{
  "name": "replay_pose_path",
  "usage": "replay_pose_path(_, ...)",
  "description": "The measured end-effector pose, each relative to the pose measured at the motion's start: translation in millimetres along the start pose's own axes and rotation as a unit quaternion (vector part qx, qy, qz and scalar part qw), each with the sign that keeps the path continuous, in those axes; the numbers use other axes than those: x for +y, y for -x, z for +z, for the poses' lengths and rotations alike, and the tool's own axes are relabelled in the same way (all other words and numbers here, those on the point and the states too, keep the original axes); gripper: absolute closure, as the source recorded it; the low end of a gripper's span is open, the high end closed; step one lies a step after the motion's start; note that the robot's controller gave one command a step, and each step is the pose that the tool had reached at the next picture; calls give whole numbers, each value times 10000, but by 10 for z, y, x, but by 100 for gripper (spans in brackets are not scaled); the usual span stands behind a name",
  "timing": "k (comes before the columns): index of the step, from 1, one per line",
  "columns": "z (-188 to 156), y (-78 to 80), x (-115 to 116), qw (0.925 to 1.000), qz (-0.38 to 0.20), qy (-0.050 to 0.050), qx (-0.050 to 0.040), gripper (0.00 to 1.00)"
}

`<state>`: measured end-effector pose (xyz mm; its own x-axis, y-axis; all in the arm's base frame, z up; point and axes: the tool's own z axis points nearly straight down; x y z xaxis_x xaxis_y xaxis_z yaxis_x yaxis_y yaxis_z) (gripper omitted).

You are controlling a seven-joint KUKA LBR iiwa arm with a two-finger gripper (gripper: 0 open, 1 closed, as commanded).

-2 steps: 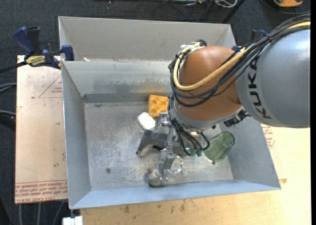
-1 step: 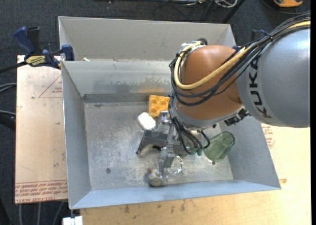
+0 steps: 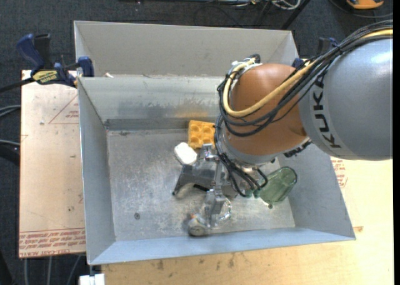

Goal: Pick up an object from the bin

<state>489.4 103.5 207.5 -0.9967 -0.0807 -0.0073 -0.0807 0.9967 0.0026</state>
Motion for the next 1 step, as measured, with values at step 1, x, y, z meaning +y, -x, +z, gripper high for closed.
replay_pose_path(1,764,-60,-145,9989,-466,-6,13,0)
